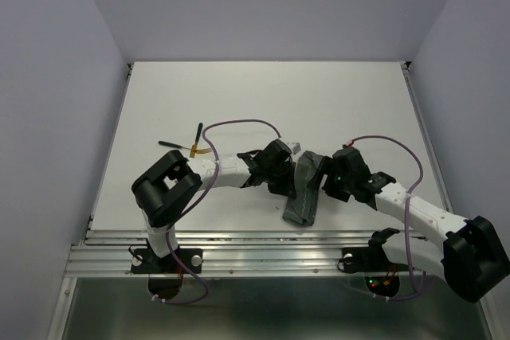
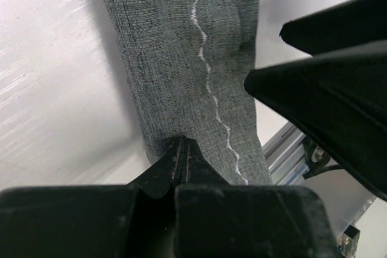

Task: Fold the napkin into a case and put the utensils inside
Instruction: Stuff the top corner of the smaller-rectangle-folded napkin into the folded napkin.

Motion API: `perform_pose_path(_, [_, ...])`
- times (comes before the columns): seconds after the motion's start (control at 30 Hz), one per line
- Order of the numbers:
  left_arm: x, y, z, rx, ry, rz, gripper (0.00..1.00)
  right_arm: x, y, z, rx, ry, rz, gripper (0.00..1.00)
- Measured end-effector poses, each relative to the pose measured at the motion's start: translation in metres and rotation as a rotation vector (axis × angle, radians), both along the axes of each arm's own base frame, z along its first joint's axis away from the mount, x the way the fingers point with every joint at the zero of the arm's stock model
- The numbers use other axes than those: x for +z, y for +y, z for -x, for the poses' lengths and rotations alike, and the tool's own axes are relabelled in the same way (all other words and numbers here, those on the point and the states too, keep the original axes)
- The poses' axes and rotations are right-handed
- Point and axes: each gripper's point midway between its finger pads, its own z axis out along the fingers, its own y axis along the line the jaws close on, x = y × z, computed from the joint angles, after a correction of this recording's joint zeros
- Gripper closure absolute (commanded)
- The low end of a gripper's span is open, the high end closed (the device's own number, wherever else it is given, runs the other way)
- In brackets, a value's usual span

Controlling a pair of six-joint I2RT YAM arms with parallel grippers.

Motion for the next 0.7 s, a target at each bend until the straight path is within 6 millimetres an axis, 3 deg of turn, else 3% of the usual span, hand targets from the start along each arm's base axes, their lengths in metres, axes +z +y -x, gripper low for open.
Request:
perform_pose_path(0.27, [-0.015,-0.005,0.003,-0.030,0.037,-0.008,1.00,-0.022,0.011,0.008,0.036,0.065,-0.044,0.30])
perform_pose_path(0.6, [-0.009,-0.020,0.003,-0.066,0.038,0.053,1.00,-0.035,0.017,0.008,0.015,0.066,-0.098,0.89])
perform_pose_path(0.7, [-0.009,-0.020,0.003,-0.069,0.038,0.058,1.00,-0.036,0.016,0.008,-0.001,0.070,-0.105,0.99])
